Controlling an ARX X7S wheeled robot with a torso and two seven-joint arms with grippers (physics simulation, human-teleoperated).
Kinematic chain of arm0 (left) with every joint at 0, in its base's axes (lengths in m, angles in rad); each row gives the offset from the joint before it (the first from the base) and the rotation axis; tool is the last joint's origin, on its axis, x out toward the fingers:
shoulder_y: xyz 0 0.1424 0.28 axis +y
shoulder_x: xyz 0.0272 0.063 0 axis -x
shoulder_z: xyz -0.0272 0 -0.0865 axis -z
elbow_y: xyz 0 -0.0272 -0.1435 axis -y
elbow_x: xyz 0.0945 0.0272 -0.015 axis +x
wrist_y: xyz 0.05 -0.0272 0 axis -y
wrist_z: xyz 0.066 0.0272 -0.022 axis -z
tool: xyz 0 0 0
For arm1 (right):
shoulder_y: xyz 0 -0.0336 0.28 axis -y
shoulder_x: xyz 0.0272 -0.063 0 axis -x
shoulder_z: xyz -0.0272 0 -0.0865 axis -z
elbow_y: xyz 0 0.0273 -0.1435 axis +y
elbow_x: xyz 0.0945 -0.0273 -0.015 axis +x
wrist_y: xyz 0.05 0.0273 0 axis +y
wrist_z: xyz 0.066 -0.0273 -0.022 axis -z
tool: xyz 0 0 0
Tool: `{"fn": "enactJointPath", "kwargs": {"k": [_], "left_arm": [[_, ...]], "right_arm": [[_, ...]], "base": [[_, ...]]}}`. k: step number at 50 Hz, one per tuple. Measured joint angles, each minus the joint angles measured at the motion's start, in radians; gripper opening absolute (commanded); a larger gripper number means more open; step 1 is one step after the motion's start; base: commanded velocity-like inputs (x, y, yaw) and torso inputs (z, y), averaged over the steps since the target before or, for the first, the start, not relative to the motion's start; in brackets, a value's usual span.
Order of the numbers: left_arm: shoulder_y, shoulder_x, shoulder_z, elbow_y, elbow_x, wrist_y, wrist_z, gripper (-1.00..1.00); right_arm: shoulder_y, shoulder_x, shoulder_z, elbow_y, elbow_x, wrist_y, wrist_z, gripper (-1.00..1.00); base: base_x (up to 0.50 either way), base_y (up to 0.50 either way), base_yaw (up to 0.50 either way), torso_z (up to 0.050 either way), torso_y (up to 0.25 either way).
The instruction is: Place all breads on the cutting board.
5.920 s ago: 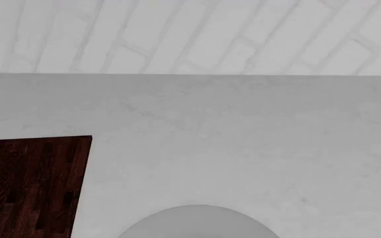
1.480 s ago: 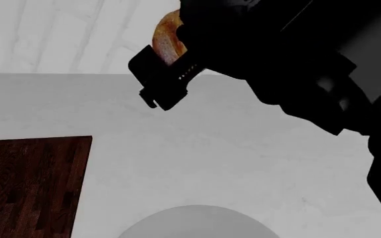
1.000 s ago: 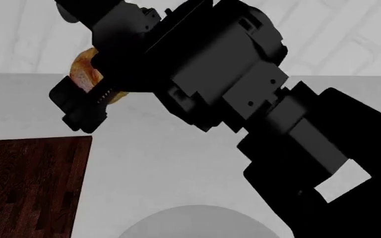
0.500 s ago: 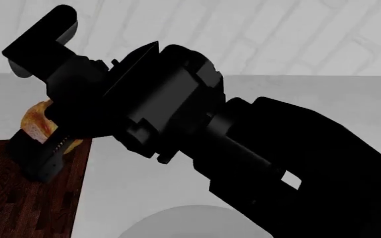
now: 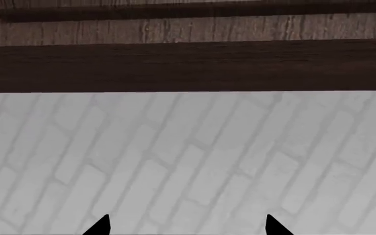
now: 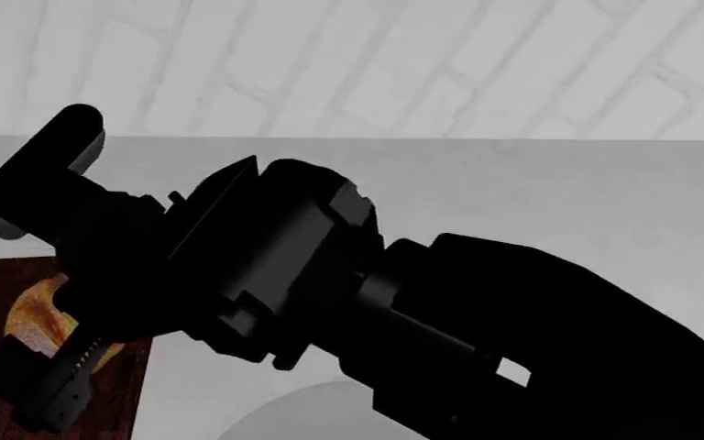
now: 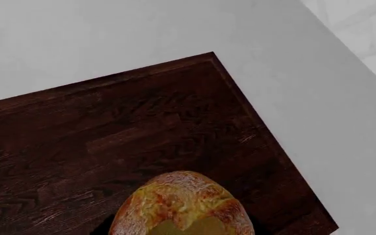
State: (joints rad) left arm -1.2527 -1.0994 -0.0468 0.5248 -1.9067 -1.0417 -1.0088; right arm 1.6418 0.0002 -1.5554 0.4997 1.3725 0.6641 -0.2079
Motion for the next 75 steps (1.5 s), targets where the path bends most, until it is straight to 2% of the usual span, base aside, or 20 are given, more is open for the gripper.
{"fn": "enactJointPath", "kwargs": {"k": [17, 18, 34, 54, 60, 75], "left_arm": [[0.016, -0.028, -0.021, 0.014, -0.025, 0.010, -0.012, 1.00], [0.017, -0.030, -0.022, 0.015, -0.026, 0.011, -0.012, 1.00], [0.016, -0.042, -0.024, 0.021, -0.040, 0.019, -0.019, 1.00], [-0.028, -0.033, 0.010, 0.018, -0.045, 0.022, -0.025, 1.00], [-0.009, -0.021, 0.003, 0.022, -0.026, 0.027, -0.010, 1.00], [0.048, -0.001, -0.025, 0.024, 0.024, 0.038, 0.033, 1.00]], "right_arm": [[-0.061, 0.000, -0.002, -0.061, -0.024, 0.008, 0.019, -1.00], [-0.063, 0.000, -0.002, -0.063, -0.025, 0.008, 0.020, 1.00], [-0.039, 0.000, -0.005, -0.087, -0.027, -0.020, 0.020, 1.00], [0.142, 0.006, -0.007, -0.099, 0.076, -0.071, 0.046, 1.00], [0.186, 0.063, 0.000, -0.163, 0.111, -0.047, 0.097, 1.00], [0.326, 0.286, 0.039, -0.426, 0.239, 0.069, 0.284, 1.00]], "base": [[0.00, 0.00, 0.00, 0.000, 0.000], [0.00, 0.00, 0.00, 0.000, 0.000], [0.00, 0.00, 0.00, 0.000, 0.000], [0.00, 0.00, 0.00, 0.000, 0.000], [0.00, 0.00, 0.00, 0.000, 0.000], [0.00, 0.00, 0.00, 0.000, 0.000]]}}
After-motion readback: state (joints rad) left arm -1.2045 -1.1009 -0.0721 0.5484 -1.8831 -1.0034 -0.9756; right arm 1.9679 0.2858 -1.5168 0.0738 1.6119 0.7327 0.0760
